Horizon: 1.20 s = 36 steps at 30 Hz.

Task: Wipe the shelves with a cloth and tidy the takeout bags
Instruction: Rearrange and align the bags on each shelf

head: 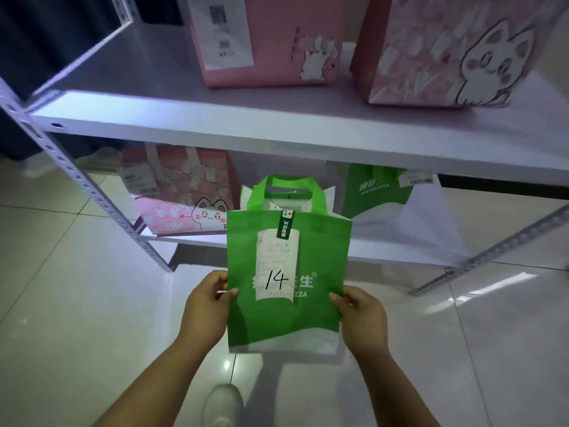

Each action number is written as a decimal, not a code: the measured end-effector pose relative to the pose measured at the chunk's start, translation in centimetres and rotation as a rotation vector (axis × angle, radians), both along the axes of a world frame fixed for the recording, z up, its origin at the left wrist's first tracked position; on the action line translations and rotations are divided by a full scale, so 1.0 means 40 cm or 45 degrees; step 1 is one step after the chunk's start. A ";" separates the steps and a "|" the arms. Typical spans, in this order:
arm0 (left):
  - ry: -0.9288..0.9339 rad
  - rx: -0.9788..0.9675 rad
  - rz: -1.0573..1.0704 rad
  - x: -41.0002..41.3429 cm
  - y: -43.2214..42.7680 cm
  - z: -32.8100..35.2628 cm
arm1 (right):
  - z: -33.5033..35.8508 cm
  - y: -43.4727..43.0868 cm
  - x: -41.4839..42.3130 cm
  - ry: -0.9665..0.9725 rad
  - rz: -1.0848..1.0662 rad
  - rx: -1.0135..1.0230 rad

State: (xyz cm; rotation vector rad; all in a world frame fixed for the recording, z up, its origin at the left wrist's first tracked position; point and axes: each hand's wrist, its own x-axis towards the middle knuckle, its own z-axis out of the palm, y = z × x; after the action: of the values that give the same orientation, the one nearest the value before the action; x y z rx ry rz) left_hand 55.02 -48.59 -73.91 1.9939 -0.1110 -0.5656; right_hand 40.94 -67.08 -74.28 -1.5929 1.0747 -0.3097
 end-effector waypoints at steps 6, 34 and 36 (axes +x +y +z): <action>0.128 -0.008 0.098 -0.138 0.117 0.254 | 0.273 0.100 -0.116 0.046 0.029 0.049; -0.408 -0.658 0.216 -0.032 0.493 1.242 | 1.249 0.468 0.012 -0.713 -0.010 -0.371; -0.450 -0.685 0.202 0.003 0.491 1.287 | 1.293 0.473 0.046 -0.773 -0.016 -0.407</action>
State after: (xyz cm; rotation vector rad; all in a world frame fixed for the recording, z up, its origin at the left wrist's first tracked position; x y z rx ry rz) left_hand 55.15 -28.95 -22.43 1.5369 -0.2867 -0.0588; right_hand 42.78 -48.15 -22.57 -1.6116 0.5800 -0.9436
